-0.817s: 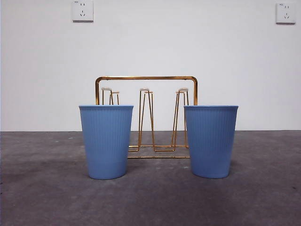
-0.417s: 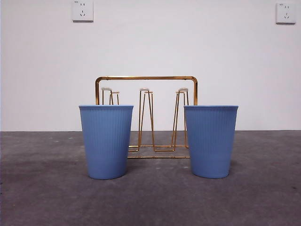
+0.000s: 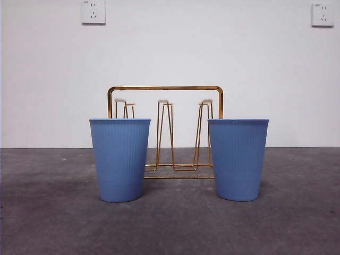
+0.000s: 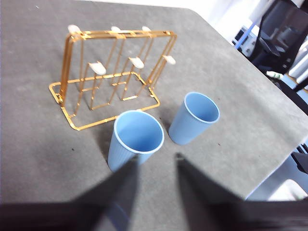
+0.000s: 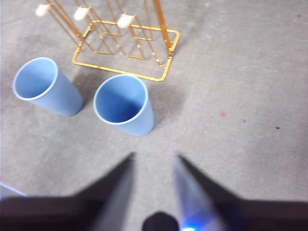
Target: Pick up cup 1,put cup 1 in the cup rack,pick up cup 2,put cup 2 in the cup rack
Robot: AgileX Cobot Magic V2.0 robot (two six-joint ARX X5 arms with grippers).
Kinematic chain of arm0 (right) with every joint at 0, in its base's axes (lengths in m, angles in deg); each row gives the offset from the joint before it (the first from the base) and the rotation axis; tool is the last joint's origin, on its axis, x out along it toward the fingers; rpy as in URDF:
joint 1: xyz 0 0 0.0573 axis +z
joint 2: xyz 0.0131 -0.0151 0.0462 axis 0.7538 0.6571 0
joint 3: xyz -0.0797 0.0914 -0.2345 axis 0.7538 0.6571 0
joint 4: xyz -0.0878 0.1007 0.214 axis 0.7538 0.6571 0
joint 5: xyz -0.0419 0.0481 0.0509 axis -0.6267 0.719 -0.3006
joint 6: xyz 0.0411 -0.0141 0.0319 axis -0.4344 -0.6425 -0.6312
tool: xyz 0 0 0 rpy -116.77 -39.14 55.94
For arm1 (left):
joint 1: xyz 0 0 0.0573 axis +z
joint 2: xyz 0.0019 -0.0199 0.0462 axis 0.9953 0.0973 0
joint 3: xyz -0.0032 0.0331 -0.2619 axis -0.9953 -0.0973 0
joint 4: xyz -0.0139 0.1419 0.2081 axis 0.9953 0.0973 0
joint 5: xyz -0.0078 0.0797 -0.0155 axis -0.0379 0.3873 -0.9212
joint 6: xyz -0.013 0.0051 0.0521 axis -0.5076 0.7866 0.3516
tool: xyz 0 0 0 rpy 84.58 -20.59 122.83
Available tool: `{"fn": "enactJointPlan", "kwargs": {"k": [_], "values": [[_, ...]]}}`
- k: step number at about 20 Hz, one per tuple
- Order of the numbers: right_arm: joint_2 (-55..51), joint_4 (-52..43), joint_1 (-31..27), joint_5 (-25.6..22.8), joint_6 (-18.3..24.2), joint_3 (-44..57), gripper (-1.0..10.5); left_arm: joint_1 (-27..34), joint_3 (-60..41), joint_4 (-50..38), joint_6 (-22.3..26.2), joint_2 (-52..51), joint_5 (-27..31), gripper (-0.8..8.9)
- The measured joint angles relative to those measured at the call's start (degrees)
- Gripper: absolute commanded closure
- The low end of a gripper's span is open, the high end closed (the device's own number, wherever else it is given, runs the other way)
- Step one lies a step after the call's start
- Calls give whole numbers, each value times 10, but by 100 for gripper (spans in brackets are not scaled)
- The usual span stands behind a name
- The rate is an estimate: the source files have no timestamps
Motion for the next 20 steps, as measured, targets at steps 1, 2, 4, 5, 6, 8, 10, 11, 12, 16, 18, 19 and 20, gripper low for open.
{"fn": "enactJointPlan", "kwargs": {"k": [1, 2, 4, 5, 6, 8, 10, 11, 12, 16, 18, 19, 20], "values": [[0, 0, 0, 4, 0, 0, 372, -5, 0, 0, 0, 4, -2, 90], [0, 0, 0, 9, 0, 0, 380, -10, 1, 0, -1, 9, -10, 90], [2, -1, 0, 23, 0, 0, 380, -23, 7, -2, -1, 21, -29, 90], [6, -7, 0, 26, -3, 0, 380, -30, 12, -8, -1, 27, -31, 90], [12, -21, 0, 27, -9, 0, 380, -37, 18, -18, -1, 34, -36, 90], [34, -41, 0, 30, -21, -2, 381, -49, 38, -25, -1, 51, -59, 90], [68, -60, 8, 30, -35, -3, 384, -61, 62, -28, -1, 71, -89, 90], [91, -70, 18, 29, -43, -3, 384, -68, 73, -28, -1, 82, -104, 90], [113, -81, 29, 28, -48, -3, 384, -75, 83, -29, -1, 94, -117, 91], [215, -121, 84, -10, -64, -10, 385, -108, 107, -49, -12, 129, -175, 91], [268, -125, 111, -49, -67, -26, 385, -123, 108, -69, -25, 141, -194, 91], [293, -125, 122, -66, -68, -35, 388, -129, 108, -74, -31, 146, -202, 91], [316, -125, 133, -78, -68, -45, 402, -134, 108, -78, -35, 152, -206, 91]]}}
